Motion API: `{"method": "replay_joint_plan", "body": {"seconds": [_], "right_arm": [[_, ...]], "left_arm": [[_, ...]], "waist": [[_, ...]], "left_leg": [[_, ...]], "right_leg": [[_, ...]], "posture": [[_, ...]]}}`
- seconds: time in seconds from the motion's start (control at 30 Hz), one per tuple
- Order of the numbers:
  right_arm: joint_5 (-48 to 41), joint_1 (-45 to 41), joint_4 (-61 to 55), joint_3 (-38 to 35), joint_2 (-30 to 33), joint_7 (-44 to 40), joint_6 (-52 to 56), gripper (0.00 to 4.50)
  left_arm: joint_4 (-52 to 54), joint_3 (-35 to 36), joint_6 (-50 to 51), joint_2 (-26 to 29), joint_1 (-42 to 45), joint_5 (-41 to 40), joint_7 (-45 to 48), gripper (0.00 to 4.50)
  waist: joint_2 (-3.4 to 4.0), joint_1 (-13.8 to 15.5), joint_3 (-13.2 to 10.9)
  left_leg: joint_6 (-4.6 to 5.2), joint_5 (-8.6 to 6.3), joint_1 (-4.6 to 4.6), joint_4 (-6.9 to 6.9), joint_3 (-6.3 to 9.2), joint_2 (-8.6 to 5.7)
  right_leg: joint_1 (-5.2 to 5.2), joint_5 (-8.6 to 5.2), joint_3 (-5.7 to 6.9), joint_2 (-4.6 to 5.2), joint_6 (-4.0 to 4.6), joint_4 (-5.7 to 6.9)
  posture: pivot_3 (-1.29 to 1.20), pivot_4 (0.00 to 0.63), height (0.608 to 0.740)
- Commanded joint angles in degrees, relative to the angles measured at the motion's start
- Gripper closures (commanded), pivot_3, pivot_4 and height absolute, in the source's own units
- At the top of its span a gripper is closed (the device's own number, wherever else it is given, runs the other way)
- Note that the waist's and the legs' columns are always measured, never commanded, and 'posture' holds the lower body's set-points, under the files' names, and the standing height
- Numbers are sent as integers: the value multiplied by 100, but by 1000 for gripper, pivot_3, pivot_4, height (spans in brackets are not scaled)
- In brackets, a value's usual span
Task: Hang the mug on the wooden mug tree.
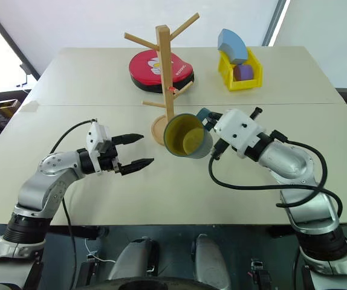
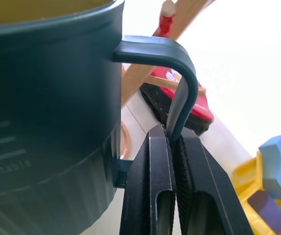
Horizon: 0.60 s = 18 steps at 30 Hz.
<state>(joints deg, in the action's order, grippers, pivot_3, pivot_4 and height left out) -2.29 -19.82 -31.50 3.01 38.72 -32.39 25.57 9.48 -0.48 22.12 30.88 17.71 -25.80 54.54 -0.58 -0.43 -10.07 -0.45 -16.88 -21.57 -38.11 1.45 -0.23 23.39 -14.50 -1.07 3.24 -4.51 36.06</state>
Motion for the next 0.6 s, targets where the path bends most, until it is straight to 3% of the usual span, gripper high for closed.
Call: {"method": "replay_joint_plan", "body": {"seconds": [0.03,0.2,0.6], "right_arm": [[180,-513,-113,188,-91,78,270,4469],[421,-1256,21,599,-213,35,654,4469],[841,-2057,286,1020,-523,151,1197,4469]], "left_arm": [[190,335,85,35,130,-336,-21,0],[173,589,205,187,165,-526,-17,0],[474,956,574,177,211,-1211,-226,0]], "waist": [[0,-10,0],[-1,-26,0],[-2,-28,-1]], "left_leg": [[0,0,0,1,-1,-3],[1,-1,1,7,-1,-6],[1,-1,-1,9,1,-8]], "right_leg": [[0,1,4,7,-1,0],[2,8,14,18,-15,1],[3,10,19,22,-18,1]], "posture": [[0,150,735],[0,150,735],[0,150,735]]}}
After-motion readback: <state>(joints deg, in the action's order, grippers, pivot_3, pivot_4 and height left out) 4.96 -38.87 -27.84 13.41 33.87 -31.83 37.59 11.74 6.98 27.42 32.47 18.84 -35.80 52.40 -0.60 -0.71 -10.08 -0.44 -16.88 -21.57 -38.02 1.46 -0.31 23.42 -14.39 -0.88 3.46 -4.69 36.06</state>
